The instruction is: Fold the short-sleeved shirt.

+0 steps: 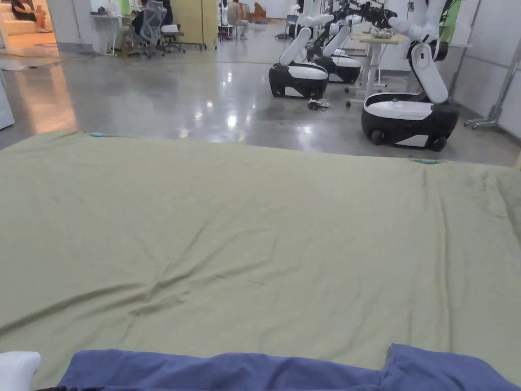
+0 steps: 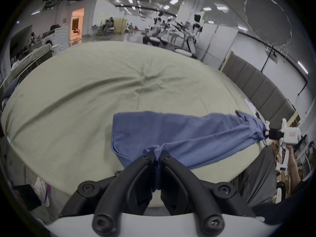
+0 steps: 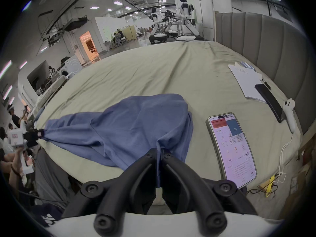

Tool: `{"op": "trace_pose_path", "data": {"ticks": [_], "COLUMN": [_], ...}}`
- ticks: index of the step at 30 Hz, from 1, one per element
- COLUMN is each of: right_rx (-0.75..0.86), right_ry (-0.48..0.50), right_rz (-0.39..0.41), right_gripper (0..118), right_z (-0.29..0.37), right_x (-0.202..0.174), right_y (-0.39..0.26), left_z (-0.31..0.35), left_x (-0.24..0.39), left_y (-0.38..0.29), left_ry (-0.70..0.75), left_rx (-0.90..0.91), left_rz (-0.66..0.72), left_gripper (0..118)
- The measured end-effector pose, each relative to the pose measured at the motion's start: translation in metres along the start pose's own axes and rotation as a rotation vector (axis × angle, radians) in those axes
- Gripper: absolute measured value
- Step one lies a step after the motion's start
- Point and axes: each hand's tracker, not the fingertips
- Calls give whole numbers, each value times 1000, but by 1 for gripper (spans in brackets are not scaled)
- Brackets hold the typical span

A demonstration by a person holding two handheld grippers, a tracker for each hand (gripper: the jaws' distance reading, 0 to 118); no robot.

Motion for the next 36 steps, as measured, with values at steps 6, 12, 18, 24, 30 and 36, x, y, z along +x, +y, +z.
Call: {"op": "trace_pose_path", "data": {"ticks": [6, 12, 18, 24, 30, 36], "right_rx": [115, 344, 411, 378, 353, 348], "right_ry": [-75, -35, 124, 158, 131, 157], "right_rz": [50, 108, 64, 126, 134, 83], "right_gripper": [64, 73, 72, 2, 0, 0], "right_z": [43, 89, 68, 40, 21, 18], "right_x": [-15, -44, -87, -120, -127, -122], "right_y": [8, 27, 46, 45, 37, 35], "left_z": [59, 123, 111, 93, 87, 90], "left_x": [17, 50, 100, 122, 109, 94], "left_y": [20, 45, 54, 47, 34, 32], "left_ry": [73, 101, -53, -17, 54, 65], "left_rx": [177, 424, 517, 500, 469, 445], "left_rz": [-23, -108, -61, -70, -97, -68], "left_gripper": [47, 60, 52, 3, 3, 3]}}
